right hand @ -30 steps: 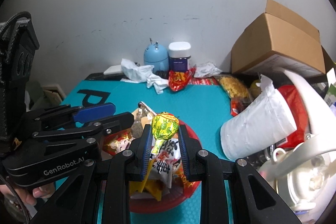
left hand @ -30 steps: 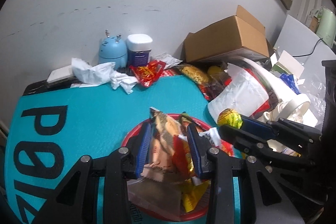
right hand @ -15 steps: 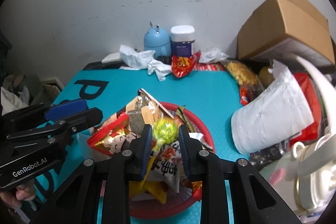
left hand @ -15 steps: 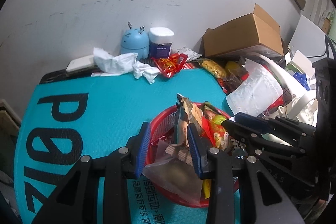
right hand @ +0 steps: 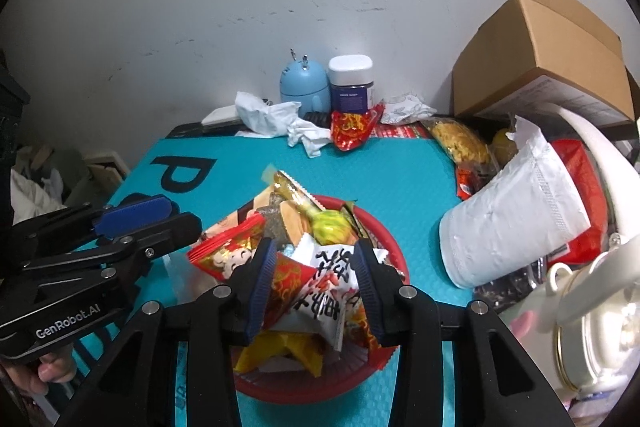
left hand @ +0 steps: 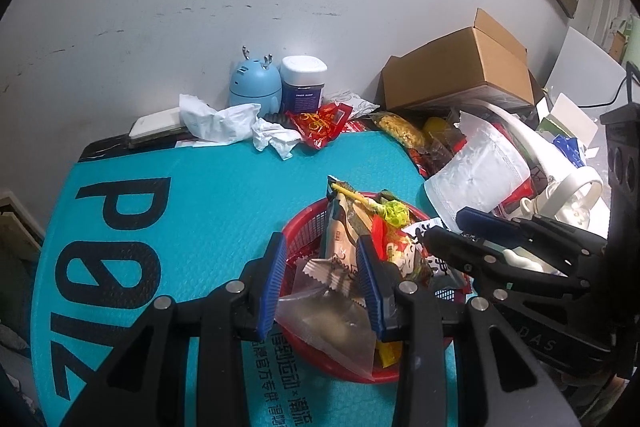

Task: Organize snacks
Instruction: 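Open both grippers over the red basket to drop the candy and lollipop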

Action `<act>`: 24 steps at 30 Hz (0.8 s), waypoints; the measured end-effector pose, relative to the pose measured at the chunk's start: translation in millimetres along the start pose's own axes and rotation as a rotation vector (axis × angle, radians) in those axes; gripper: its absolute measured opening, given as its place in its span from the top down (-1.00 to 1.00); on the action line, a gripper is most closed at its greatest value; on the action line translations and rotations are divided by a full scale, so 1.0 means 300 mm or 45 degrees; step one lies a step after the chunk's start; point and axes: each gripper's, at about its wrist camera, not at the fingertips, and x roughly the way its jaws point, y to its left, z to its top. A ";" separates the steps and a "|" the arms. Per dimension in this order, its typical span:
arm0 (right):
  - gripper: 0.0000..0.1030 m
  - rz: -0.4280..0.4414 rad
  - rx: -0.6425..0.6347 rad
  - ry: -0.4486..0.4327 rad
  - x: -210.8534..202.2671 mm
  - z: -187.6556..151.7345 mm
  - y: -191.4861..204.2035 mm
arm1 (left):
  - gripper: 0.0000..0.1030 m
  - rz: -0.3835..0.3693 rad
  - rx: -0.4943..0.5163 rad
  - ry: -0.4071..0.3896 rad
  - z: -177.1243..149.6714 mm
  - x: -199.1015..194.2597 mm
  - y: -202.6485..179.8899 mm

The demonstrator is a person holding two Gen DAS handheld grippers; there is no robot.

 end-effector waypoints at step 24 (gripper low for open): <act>-0.02 -0.002 -0.099 -0.280 -0.435 -0.018 0.104 | 0.32 0.097 0.082 -0.213 -0.017 -0.383 -0.131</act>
